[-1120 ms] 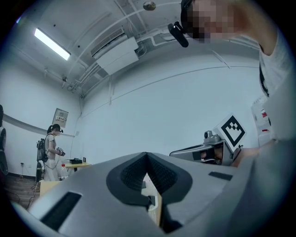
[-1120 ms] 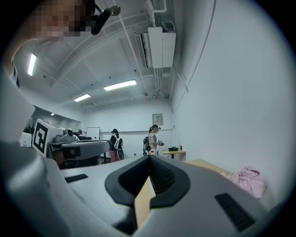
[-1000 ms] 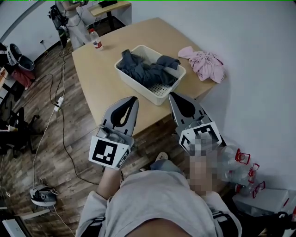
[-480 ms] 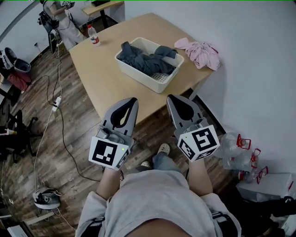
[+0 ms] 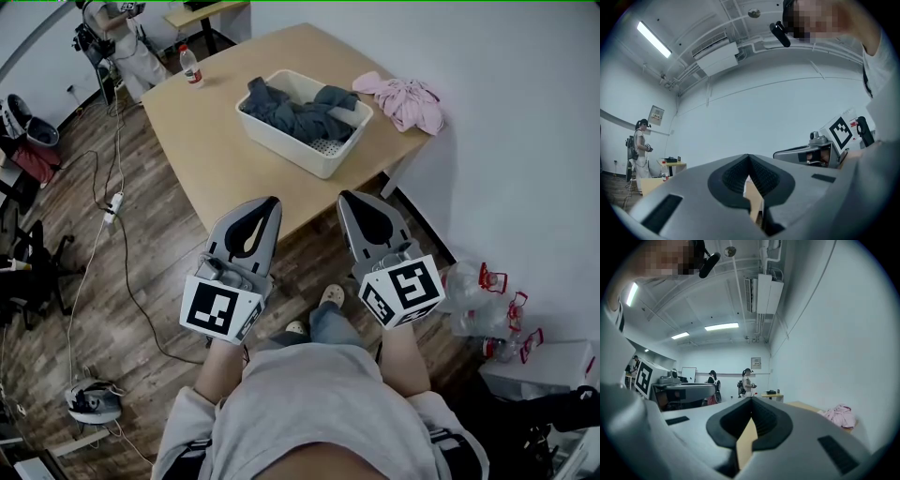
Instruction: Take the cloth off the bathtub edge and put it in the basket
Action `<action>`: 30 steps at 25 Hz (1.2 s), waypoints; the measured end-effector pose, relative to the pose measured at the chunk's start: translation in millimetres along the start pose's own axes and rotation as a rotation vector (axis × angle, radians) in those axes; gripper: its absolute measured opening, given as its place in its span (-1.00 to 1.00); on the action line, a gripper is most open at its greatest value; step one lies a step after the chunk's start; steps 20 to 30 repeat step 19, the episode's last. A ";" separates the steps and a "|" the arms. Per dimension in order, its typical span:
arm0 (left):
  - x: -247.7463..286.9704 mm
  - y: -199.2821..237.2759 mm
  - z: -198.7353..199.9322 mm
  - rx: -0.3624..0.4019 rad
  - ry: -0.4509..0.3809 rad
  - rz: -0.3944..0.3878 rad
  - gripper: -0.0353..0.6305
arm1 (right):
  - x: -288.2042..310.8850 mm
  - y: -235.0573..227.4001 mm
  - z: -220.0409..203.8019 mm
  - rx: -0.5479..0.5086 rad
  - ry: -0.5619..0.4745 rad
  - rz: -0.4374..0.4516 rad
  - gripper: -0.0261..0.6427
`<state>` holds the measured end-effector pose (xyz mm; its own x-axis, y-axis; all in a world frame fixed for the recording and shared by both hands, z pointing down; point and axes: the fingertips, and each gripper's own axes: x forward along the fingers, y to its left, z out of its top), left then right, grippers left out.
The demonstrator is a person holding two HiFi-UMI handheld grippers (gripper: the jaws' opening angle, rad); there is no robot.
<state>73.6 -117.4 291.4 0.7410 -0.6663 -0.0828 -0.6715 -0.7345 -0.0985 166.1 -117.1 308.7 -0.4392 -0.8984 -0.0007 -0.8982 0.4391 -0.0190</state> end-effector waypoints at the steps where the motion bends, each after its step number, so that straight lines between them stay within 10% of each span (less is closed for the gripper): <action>1: -1.0 -0.6 0.3 -0.001 -0.001 -0.002 -0.91 | -1.0 0.9 0.0 0.001 0.000 -0.003 -0.89; 30: -6.1 -15.6 6.6 -0.004 -0.025 -0.034 -0.91 | -21.7 3.7 5.3 -0.007 -0.016 -0.046 -0.89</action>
